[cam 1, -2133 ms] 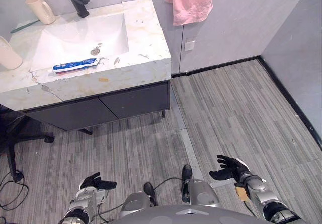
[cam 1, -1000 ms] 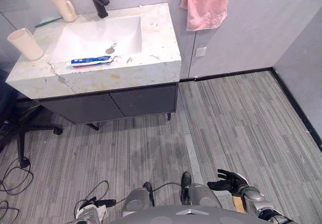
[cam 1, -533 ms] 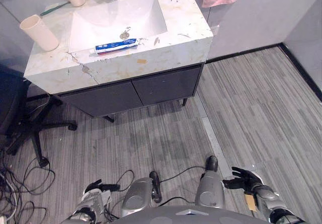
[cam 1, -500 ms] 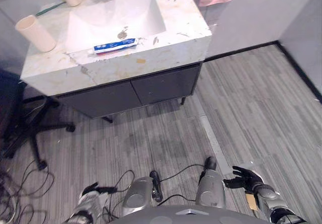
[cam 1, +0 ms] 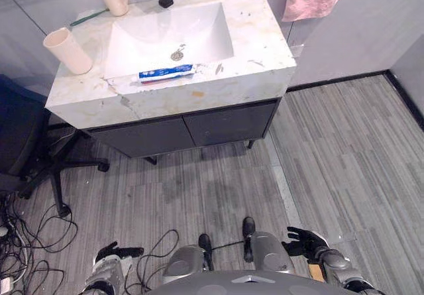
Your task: Organize the bathroom.
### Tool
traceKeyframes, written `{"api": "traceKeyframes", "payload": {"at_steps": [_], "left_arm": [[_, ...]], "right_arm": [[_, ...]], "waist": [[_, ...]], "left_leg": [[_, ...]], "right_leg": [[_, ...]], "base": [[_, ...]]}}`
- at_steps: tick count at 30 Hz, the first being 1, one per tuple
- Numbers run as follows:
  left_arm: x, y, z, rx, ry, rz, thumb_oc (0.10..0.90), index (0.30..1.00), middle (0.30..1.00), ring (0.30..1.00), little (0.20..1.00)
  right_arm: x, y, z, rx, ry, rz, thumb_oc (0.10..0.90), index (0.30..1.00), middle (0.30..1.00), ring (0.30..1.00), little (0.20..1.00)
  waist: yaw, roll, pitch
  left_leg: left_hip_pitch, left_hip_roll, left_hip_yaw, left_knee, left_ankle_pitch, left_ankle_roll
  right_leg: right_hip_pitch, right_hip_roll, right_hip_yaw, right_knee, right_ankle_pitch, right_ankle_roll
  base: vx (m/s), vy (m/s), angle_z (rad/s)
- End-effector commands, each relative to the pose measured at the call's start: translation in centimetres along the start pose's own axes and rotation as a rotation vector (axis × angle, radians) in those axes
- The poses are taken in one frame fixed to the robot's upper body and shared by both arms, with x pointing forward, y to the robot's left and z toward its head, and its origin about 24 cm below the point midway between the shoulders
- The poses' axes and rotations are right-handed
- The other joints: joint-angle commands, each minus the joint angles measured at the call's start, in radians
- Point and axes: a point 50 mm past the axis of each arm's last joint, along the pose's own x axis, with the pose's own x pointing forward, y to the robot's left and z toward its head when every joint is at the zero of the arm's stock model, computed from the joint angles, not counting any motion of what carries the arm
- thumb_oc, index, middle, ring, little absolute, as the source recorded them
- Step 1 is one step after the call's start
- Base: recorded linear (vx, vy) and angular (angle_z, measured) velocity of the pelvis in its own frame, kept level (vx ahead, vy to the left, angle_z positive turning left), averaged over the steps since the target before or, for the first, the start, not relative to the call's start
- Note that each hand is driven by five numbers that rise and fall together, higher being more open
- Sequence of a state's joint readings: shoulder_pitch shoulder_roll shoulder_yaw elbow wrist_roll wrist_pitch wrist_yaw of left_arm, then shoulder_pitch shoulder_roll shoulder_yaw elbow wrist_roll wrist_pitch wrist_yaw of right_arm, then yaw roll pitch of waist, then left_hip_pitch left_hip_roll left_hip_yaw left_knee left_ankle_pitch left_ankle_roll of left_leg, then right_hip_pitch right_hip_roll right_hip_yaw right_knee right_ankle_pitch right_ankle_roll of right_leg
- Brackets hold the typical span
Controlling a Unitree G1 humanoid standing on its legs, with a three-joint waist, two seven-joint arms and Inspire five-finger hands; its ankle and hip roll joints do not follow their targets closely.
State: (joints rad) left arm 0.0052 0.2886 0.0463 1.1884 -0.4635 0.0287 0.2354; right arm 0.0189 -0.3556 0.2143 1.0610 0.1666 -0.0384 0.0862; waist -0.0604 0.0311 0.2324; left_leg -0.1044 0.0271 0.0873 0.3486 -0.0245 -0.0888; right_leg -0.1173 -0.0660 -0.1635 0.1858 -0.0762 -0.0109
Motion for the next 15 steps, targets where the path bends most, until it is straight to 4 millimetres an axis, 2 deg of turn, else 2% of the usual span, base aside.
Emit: {"api": "traceKeyframes", "payload": {"at_steps": [1, 2, 3, 4, 5, 6, 7, 9, 10, 12, 13, 14, 15], "left_arm": [[0.3, 1.7, 2.7, 0.008, -0.106, 0.038, 0.800, 0.900, 0.900, 0.900, 0.900], [0.2, 1.4, 2.8, 0.031, -0.106, 0.031, 0.800, 0.900, 0.900, 0.900, 0.900], [0.2, 1.4, 2.8, 0.031, -0.106, 0.031, 0.800, 0.900, 0.900, 0.900, 0.900], [0.2, 1.1, 2.9, 0.053, -0.107, 0.023, 0.800, 0.900, 0.900, 0.900, 0.900], [0.2, 0.8, 2.7, 0.086, -0.106, 0.018, 0.800, 0.900, 0.900, 0.900, 0.900], [0.2, 0.8, 2.7, 0.086, -0.106, 0.018, 0.800, 0.900, 0.900, 0.900, 0.900], [0.2, 0.8, 2.4, 0.100, -0.101, 0.021, 0.800, 0.900, 0.900, 0.900, 0.900], [0.2, 0.8, 2.4, 0.100, -0.101, 0.021, 0.800, 0.900, 0.900, 0.900, 0.900], [0.2, 1.9, 1.6, 0.120, -0.091, 0.064, 0.800, 0.900, 0.900, 0.900, 0.900], [0.3, 2.2, 2.0, 0.104, -0.089, 0.080, 0.800, 0.900, 0.900, 0.900, 0.900], [0.3, 2.3, 2.2, 0.095, -0.087, 0.087, 0.800, 0.900, 0.900, 0.900, 0.900], [0.3, 2.4, 2.6, 0.077, -0.091, 0.095, 0.800, 0.900, 0.900, 0.900, 0.900], [0.3, 2.6, 2.7, 0.065, -0.094, 0.102, 0.800, 0.900, 0.900, 0.900, 0.900]], "right_arm": [[0.1, 0.0, 1.2, -0.008, -0.070, 0.000, 0.800, 0.900, 0.900, 0.900, 0.900], [0.1, -0.2, 1.1, 0.010, -0.065, -0.009, 0.800, 0.900, 0.900, 0.900, 0.900], [0.1, -0.2, 1.1, 0.010, -0.065, -0.009, 0.800, 0.900, 0.900, 0.900, 0.900], [0.1, -0.3, 1.0, 0.025, -0.063, -0.020, 0.800, 0.900, 0.900, 0.900, 0.900], [0.0, -0.5, 0.7, 0.036, -0.062, -0.032, 0.800, 0.900, 0.900, 0.900, 0.900], [0.0, -0.5, 0.7, 0.036, -0.062, -0.032, 0.800, 0.900, 0.900, 0.900, 0.900], [-0.1, -0.6, 0.5, 0.033, -0.064, -0.035, 0.800, 0.900, 0.900, 0.900, 0.900], [-0.1, -0.6, 0.5, 0.033, -0.064, -0.035, 0.800, 0.900, 0.900, 0.900, 0.900], [0.0, -0.1, 0.7, 0.033, -0.090, -0.024, 0.800, 0.900, 0.900, 0.900, 0.900], [0.1, 0.2, 1.1, 0.008, -0.096, -0.012, 0.800, 0.900, 0.900, 0.900, 0.900], [0.1, 0.5, 1.2, -0.001, -0.099, -0.005, 0.800, 0.900, 0.900, 0.900, 0.900], [0.2, 0.9, 1.8, -0.018, -0.109, 0.006, 0.800, 0.900, 0.900, 0.900, 0.900], [0.3, 1.0, 2.2, -0.027, -0.117, 0.014, 0.800, 0.900, 0.900, 0.900, 0.900]], "waist": [[-0.031, -0.030, 0.011], [-0.032, -0.032, 0.017], [-0.032, -0.032, 0.017], [-0.032, -0.028, 0.024], [-0.027, -0.003, 0.035], [-0.027, -0.003, 0.035], [-0.020, 0.003, 0.042], [-0.020, 0.003, 0.042], [0.011, -0.009, 0.044], [0.017, -0.008, 0.040], [0.022, -0.006, 0.041], [0.027, 0.006, 0.040], [0.022, 0.017, 0.047]], "left_leg": [[-0.055, 0.034, 0.039, 0.218, -0.016, 0.067], [-0.075, 0.046, 0.071, 0.196, -0.028, 0.072], [-0.075, 0.046, 0.071, 0.196, -0.028, 0.072], [-0.059, 0.043, 0.097, 0.106, -0.039, 0.080], [-0.059, 0.041, 0.118, -0.103, 0.024, 0.061], [-0.059, 0.041, 0.118, -0.103, 0.024, 0.061], [-0.083, 0.044, 0.105, -0.146, 0.064, 0.054], [-0.083, 0.044, 0.105, -0.146, 0.064, 0.054], [-0.092, 0.036, 0.071, -0.107, -0.004, 0.077], [-0.083, 0.025, 0.072, -0.104, -0.019, 0.081], [-0.074, 0.018, 0.072, -0.110, -0.023, 0.085], [-0.059, 0.009, 0.076, -0.126, -0.026, 0.099], [-0.041, 0.007, 0.088, -0.134, -0.038, 0.114]], "right_leg": [[0.026, -0.012, 0.019, -0.055, 0.014, 0.037], [0.048, -0.002, -0.003, -0.047, -0.007, 0.033], [0.048, -0.002, -0.003, -0.047, -0.007, 0.033], [0.059, 0.004, -0.013, -0.037, -0.019, 0.038], [0.076, 0.029, -0.023, -0.025, -0.040, 0.047], [0.076, 0.029, -0.023, -0.025, -0.040, 0.047], [0.091, 0.037, -0.023, -0.023, -0.051, 0.047], [0.091, 0.037, -0.023, -0.023, -0.051, 0.047], [0.110, -0.013, -0.042, 0.026, -0.092, 0.066], [0.106, -0.034, -0.055, 0.044, -0.094, 0.076], [0.098, -0.050, -0.064, 0.081, -0.100, 0.084], [0.043, -0.075, -0.070, 0.209, -0.094, 0.105], [-0.034, -0.081, -0.050, 0.395, -0.095, 0.117]], "base": [[0.15, -0.106, 0.35], [0.09, -0.048, 0.25], [0.19, -0.032, 0.60], [0.29, 0.104, 0.61], [0.29, 0.104, 0.61], [0.29, 0.120, 0.61], [0.10, 0.031, 0.35], [0.27, 0.095, 0.19], [0.51, 0.203, -0.20], [0.35, 0.159, -0.73], [0.13, 0.141, -1.02], [0.14, 0.195, -0.93], [0.13, 0.186, -0.67]]}}
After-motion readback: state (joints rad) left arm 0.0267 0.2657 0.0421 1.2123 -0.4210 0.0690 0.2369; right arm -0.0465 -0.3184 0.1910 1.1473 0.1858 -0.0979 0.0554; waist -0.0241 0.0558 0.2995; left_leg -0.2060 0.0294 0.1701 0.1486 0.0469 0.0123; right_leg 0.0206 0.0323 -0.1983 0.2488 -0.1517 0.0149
